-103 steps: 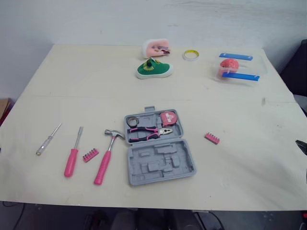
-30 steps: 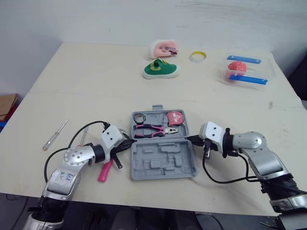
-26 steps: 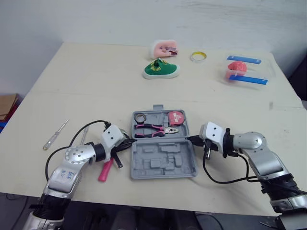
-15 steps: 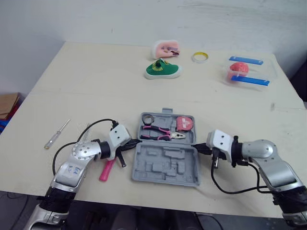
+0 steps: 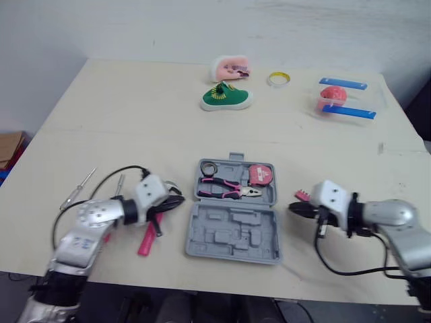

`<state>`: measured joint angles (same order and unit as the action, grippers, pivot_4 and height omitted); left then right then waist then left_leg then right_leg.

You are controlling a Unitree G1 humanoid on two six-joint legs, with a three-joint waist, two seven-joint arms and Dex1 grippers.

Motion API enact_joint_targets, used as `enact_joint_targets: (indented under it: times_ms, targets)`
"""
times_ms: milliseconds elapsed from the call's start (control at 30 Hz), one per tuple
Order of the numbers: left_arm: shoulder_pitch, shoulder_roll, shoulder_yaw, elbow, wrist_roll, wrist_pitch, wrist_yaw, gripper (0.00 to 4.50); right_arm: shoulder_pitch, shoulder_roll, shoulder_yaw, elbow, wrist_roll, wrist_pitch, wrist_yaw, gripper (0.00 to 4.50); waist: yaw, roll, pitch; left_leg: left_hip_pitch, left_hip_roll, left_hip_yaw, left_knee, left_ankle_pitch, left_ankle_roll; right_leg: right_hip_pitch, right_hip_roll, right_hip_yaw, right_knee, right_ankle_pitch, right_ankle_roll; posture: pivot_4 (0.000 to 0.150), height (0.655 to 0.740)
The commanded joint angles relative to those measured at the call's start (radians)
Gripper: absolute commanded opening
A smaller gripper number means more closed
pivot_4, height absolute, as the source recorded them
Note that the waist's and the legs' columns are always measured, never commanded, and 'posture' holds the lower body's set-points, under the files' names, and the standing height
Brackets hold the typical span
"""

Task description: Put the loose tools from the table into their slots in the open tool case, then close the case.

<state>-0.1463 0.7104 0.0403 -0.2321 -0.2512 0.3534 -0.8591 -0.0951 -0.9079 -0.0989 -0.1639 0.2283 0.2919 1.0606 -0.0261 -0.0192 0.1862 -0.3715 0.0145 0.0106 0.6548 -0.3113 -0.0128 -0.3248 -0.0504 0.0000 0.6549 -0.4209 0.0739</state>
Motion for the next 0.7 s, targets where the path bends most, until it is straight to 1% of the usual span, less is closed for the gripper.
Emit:
enact_joint_targets:
  times_ms: [33,67,100,133,200,233,267,333,400,500,567,600,633,700]
  targets:
    - [0.030,0.027,0.089,-0.052,-0.071,-0.034,-0.045,0.00,0.030,-0.021,-0.108,-0.061,0.090,0.039,0.020,0.03,-0.001,0.000,0.000,0.001,0.000,0.000,0.000,0.000,0.000,0.001,0.000,0.000,0.000,0.000,0.000,0.150,0.7400]
    - [0.039,0.029,0.106,-0.052,-0.084,-0.040,-0.052,0.00,0.040,-0.023,-0.122,-0.069,0.099,0.040,0.023,0.03,-0.001,0.000,0.000,0.001,0.000,0.000,0.000,0.000,0.000,0.001,0.000,0.000,0.000,0.000,0.000,0.150,0.7400]
    - [0.062,0.036,0.165,-0.040,-0.111,-0.053,-0.064,0.00,0.068,-0.024,-0.175,-0.071,0.123,0.026,0.038,0.03,-0.001,0.000,0.000,0.001,0.000,0.000,0.000,0.000,0.000,0.001,0.000,0.000,0.000,0.000,0.000,0.150,0.7400]
    - [0.088,0.044,0.273,0.006,-0.141,-0.072,-0.060,0.00,0.108,-0.025,-0.265,-0.047,0.138,0.006,0.042,0.03,0.000,0.000,0.000,0.001,0.000,-0.001,0.000,0.000,0.000,0.001,0.000,0.000,0.000,0.000,0.000,0.150,0.7400]
    - [0.125,0.061,0.446,0.099,-0.191,-0.086,-0.052,0.00,0.165,-0.020,-0.410,0.009,0.168,-0.021,0.039,0.03,-0.001,0.000,0.001,0.000,0.000,-0.001,-0.003,0.000,0.000,0.001,0.000,-0.001,-0.002,0.000,0.000,0.150,0.7400]
    - [0.135,0.069,0.501,0.137,-0.210,-0.084,-0.049,0.00,0.181,-0.016,-0.458,0.036,0.180,-0.027,0.035,0.03,-0.001,0.000,0.001,0.000,0.000,-0.001,-0.003,0.000,0.000,0.001,0.000,-0.001,-0.003,0.000,0.000,0.150,0.7400]
    - [0.146,0.087,0.560,0.188,-0.217,-0.086,-0.045,0.24,0.212,-0.024,-0.496,0.086,0.157,-0.106,0.056,0.32,-0.002,0.000,0.001,0.000,0.000,-0.001,-0.004,0.000,0.000,0.000,0.001,-0.001,-0.003,0.000,0.000,0.150,0.7400]
    - [0.183,0.133,0.652,0.298,-0.201,-0.130,-0.064,0.84,0.269,-0.039,-0.555,0.166,0.128,-0.181,0.089,1.00,-0.002,0.000,0.001,0.001,0.000,-0.001,-0.005,-0.001,0.001,0.001,0.001,-0.001,-0.005,0.000,0.000,0.150,0.7400]
    - [0.204,0.192,0.755,0.451,-0.192,-0.157,-0.055,1.74,0.302,-0.043,-0.606,0.241,0.112,-0.248,0.083,2.02,-0.004,-0.001,0.001,0.002,0.000,0.000,-0.006,-0.003,0.005,0.001,0.000,0.000,-0.007,0.000,0.000,0.150,0.7400]
    - [0.227,0.269,0.841,0.654,-0.170,-0.221,-0.043,3.14,0.309,-0.031,-0.652,0.331,0.133,-0.358,0.104,3.57,-0.009,0.000,0.001,0.003,0.000,0.001,-0.007,-0.004,0.007,0.001,-0.001,0.000,-0.005,0.000,0.000,0.150,0.7400]
    - [0.244,0.311,0.888,0.775,-0.160,-0.260,-0.023,4.04,0.314,-0.027,-0.677,0.400,0.139,-0.434,0.116,4.49,-0.011,0.000,0.001,0.004,-0.001,0.001,-0.007,-0.004,0.007,0.001,-0.002,0.000,-0.004,0.000,0.000,0.150,0.7400]
    - [0.256,0.334,0.910,0.844,-0.153,-0.296,-0.014,4.36,0.316,-0.028,-0.691,0.440,0.133,-0.483,0.117,4.50,-0.011,0.000,0.001,0.004,-0.001,0.001,-0.007,-0.004,0.007,0.001,-0.002,0.000,-0.003,0.000,0.000,0.150,0.7400]
    - [0.263,0.351,0.922,0.895,-0.150,-0.325,-0.010,4.44,0.317,-0.030,-0.698,0.468,0.131,-0.519,0.119,4.50,-0.011,0.000,0.001,0.004,-0.001,0.001,-0.008,-0.004,0.007,0.001,-0.002,0.000,-0.003,0.000,0.000,0.150,0.7400]
    - [0.273,0.379,0.938,0.980,-0.147,-0.365,0.009,4.44,0.322,-0.041,-0.705,0.517,0.128,-0.534,0.111,4.50,-0.011,0.000,0.001,0.004,-0.001,0.001,-0.009,-0.004,0.007,0.000,-0.003,0.000,-0.004,0.000,-0.001,0.150,0.7400]
